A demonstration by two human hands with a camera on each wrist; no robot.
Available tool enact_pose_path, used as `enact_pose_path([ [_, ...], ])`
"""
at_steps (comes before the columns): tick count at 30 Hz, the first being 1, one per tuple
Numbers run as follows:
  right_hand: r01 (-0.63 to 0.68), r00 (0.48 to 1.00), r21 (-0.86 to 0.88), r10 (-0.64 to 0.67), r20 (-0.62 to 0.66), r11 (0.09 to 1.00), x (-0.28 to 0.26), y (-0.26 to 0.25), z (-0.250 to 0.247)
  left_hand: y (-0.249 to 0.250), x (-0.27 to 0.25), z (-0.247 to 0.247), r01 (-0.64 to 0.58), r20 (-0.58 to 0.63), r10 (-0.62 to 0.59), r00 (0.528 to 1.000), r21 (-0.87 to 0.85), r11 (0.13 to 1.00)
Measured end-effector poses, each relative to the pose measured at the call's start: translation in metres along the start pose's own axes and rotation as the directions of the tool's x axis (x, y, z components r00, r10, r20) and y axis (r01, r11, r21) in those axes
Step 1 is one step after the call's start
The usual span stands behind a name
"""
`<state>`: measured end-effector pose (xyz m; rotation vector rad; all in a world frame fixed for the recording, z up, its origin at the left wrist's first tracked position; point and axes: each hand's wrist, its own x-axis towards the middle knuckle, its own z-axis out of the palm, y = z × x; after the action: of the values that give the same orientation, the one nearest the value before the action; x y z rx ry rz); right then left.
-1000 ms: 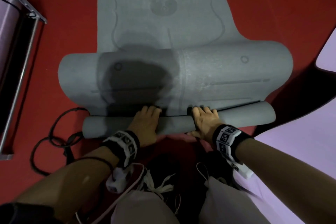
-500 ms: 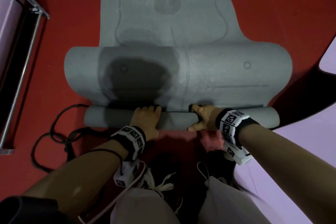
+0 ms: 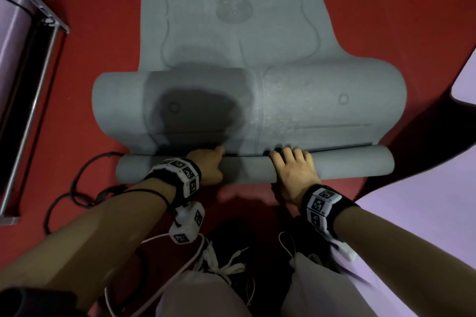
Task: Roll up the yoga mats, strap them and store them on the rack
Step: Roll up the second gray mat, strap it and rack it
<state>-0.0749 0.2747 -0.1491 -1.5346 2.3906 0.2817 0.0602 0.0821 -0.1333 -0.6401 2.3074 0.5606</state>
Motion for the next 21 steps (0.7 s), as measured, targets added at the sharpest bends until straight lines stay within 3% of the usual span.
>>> enact_pose_path([
  [1, -0.020, 0.999, 0.016, 0.020, 0.038, 1.000, 0.005, 0.001, -0.005, -0.002, -0.005, 0.004, -0.053, -0.105, 0.052, 0.993, -0.006, 0.999],
  [3, -0.039, 0.991, 0.066, 0.030, 0.133, 0.997, 0.016, 0.004, -0.014, -0.004, -0.015, 0.020, -0.174, -0.358, 0.203, 0.911, 0.113, 0.978],
  [4, -0.040, 0.986, 0.088, 0.025, 0.165, 0.995, 0.022, 0.008, -0.017, -0.005, -0.018, 0.030, -0.187, -0.426, 0.253, 0.869, 0.191, 0.963],
  [5, -0.046, 0.978, 0.101, 0.024, 0.207, 0.994, 0.028, 0.010, -0.022, -0.005, -0.021, 0.038, -0.175, -0.441, 0.275, 0.854, 0.254, 0.951],
  [10, -0.044, 0.968, 0.153, 0.005, 0.250, 0.987, 0.038, 0.013, -0.036, 0.017, -0.018, 0.027, 0.009, -0.262, 0.095, 0.960, 0.372, 0.928],
  [13, -0.061, 0.967, 0.235, -0.001, 0.257, 0.970, 0.026, 0.013, -0.032, 0.024, -0.011, 0.015, -0.004, -0.218, 0.099, 0.971, 0.396, 0.918],
  [17, -0.112, 0.924, 0.295, -0.009, 0.381, 0.949, 0.013, 0.011, -0.032, 0.019, -0.013, 0.015, -0.088, -0.045, 0.114, 0.993, 0.382, 0.920],
  [19, -0.093, 0.954, 0.233, 0.019, 0.300, 0.968, 0.005, 0.000, -0.028, 0.017, -0.013, 0.013, -0.103, 0.030, 0.099, 0.995, 0.328, 0.939],
  [21, -0.089, 0.991, 0.108, 0.078, 0.108, 0.990, -0.005, -0.013, -0.021, 0.014, -0.006, 0.012, -0.096, 0.102, 0.075, 0.992, 0.213, 0.972],
])
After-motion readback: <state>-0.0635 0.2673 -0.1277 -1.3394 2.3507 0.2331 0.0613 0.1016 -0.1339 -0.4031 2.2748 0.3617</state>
